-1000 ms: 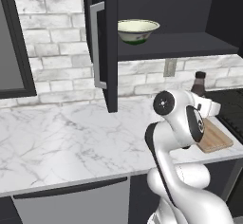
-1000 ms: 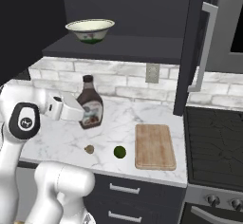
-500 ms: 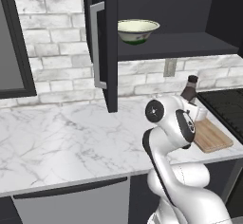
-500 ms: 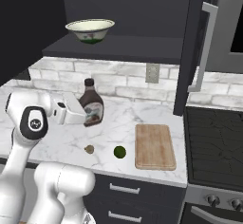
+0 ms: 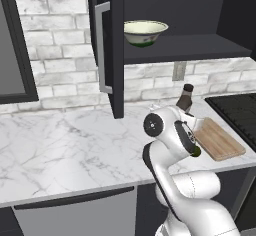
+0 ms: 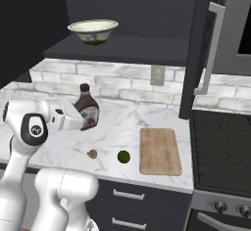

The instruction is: Open the cabinet. Place the bowl and condiment on the counter. Then place the lime and garlic on the cutting board.

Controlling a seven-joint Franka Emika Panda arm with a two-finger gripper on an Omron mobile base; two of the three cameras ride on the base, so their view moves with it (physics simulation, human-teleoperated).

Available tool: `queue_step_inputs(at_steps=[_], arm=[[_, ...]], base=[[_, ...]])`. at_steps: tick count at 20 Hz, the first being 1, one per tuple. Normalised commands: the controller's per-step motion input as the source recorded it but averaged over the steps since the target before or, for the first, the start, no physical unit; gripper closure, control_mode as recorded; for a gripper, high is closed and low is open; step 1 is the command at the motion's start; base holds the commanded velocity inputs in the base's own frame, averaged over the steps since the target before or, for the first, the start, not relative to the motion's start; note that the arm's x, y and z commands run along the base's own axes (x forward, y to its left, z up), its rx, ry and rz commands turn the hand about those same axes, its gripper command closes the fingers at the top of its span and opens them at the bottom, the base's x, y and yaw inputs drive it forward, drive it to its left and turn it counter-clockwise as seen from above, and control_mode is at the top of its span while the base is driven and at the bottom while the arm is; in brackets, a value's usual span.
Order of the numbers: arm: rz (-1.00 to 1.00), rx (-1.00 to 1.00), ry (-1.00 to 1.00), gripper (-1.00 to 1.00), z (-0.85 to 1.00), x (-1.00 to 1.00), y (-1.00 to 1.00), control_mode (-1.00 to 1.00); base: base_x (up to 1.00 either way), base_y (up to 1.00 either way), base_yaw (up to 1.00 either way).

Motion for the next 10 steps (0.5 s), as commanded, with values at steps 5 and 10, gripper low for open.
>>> queue_step_inputs(at_steps=[5, 10], arm=[[0.11, -0.01, 0.0, 1.0, -0.24, -0.01, 0.38, -1.0], [0.11, -0.03, 0.0, 1.0, -0.42, -0.29, 0.13, -1.0]], base=[[0.0, 0.0, 0.0], [0.0, 0.0, 0.0]])
